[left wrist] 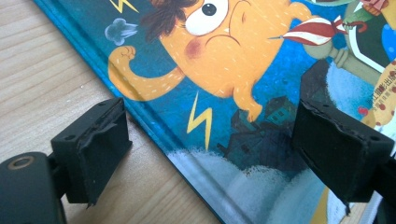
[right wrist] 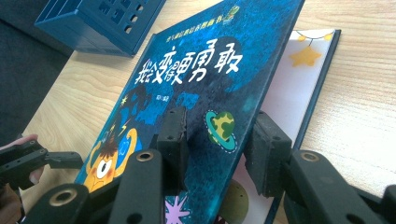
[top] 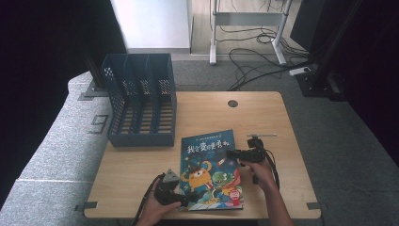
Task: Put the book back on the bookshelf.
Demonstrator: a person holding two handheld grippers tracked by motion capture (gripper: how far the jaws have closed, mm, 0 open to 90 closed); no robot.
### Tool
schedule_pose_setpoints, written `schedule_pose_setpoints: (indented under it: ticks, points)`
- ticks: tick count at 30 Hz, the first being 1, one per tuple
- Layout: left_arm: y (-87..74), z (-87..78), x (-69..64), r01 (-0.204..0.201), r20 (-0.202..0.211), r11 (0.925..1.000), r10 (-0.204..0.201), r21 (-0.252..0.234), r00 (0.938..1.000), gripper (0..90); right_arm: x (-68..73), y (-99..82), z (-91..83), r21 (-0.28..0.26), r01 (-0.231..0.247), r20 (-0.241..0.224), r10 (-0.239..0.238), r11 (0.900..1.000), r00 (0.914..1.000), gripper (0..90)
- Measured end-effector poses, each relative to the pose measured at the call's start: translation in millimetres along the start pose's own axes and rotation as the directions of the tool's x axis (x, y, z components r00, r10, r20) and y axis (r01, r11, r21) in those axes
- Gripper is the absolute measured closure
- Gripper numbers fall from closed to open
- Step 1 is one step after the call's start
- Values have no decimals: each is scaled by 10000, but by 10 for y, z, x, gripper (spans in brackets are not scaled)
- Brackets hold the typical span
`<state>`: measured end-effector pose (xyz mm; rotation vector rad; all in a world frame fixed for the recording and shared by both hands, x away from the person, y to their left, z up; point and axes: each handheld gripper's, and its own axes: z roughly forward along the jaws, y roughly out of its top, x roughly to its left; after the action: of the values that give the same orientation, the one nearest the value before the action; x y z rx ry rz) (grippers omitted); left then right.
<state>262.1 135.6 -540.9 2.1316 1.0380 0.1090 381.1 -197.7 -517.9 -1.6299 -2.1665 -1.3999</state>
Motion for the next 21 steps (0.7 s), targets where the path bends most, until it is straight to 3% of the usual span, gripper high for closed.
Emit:
schedule_pose_setpoints:
  ticks: [21]
  points:
    - [-115,-56,-154,-504,254,9986,499,182,9984,83,-9,-2,-9,21,37,1,-37,10000,10000,611]
